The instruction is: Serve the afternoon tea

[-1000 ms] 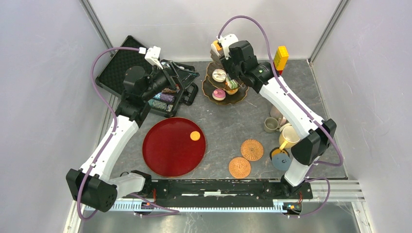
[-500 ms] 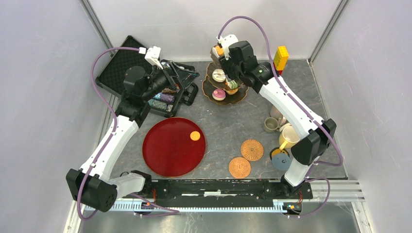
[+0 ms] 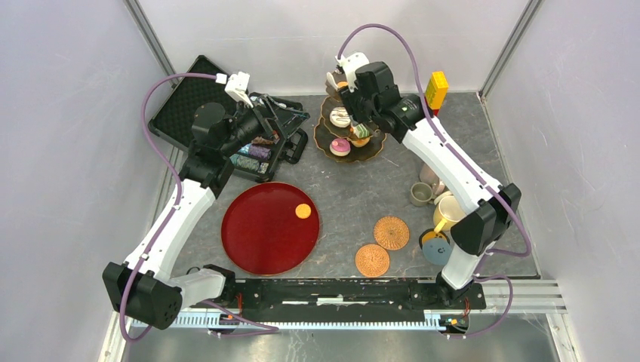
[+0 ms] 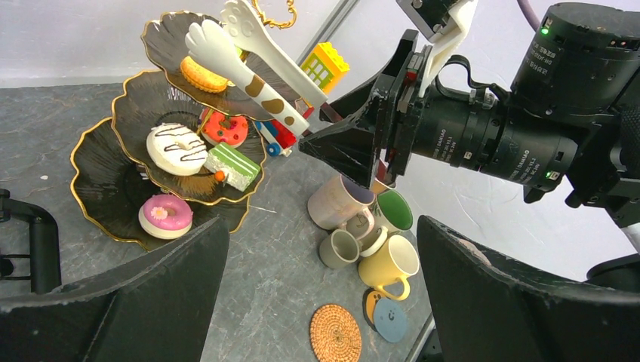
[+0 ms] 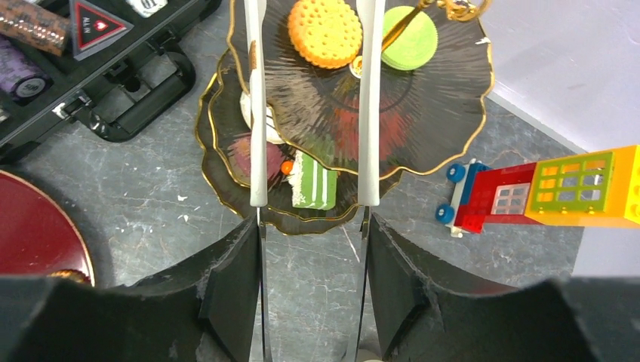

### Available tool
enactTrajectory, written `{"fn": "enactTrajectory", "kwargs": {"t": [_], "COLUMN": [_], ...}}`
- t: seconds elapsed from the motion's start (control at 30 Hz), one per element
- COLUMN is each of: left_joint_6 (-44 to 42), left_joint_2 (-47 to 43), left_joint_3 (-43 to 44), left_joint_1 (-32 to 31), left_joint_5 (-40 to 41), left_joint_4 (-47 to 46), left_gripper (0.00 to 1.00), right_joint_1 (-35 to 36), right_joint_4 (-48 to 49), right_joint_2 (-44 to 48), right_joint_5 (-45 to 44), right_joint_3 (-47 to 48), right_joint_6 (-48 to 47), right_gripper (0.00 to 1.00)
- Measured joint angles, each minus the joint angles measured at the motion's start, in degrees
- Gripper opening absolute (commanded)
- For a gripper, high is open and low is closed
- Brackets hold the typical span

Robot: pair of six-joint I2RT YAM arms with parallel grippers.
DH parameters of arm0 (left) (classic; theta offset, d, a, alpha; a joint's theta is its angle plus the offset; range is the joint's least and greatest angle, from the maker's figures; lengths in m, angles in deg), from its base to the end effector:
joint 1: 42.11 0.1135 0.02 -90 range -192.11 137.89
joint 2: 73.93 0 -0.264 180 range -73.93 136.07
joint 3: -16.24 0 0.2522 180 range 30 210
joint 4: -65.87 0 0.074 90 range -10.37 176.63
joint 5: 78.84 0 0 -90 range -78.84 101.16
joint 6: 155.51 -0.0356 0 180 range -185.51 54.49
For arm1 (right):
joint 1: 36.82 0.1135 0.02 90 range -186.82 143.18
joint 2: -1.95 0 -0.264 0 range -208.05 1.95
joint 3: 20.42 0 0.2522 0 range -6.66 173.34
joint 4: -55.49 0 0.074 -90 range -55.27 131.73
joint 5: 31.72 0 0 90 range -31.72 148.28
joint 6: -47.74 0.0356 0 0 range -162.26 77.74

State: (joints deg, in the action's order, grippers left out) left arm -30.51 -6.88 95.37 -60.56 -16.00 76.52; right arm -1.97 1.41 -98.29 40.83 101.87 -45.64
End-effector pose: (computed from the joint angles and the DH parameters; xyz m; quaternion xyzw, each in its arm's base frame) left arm 0.2503 -0.1006 0.4120 0.0687 0.6958 -0.4594 0.5478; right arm 0.3280 0.2154 0.4107 -0.2137 0.8410 0.0022 0.4970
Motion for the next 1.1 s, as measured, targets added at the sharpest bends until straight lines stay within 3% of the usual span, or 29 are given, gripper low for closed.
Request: {"fn": "enactTrajectory", "kwargs": {"t": [0.17, 0.57, 0.87, 1.1], "left_joint_6": [0.00, 0.00, 0.02, 0.09], "left_joint_2": [0.00, 0.00, 0.00, 0.07], "left_joint_3": [0.00, 0.00, 0.00, 0.00], "left_joint_1": [0.00, 0.00, 0.00, 0.00], "left_joint_5": [0.02, 0.00, -0.02, -0.04], "left_joint_4": [0.02, 0.00, -0.02, -0.07], "left_gripper": [1.00, 1.00, 1.00, 1.00], "right_joint_1": [0.02, 4.24, 16.74, 22.12], "right_joint_4": [2.45, 13.03, 12.28, 15.54], "right_joint_2": [2.84, 25.29, 24.87, 22.38], "right_joint_5": [3.98, 15.39, 16.28, 20.20], "right_joint_3": [-3.80, -28.76, -42.27, -50.16], "right_joint_6": [-0.96, -2.12, -0.76, 12.07], "right_gripper": [0.54, 0.52, 0.49, 0.47]}}
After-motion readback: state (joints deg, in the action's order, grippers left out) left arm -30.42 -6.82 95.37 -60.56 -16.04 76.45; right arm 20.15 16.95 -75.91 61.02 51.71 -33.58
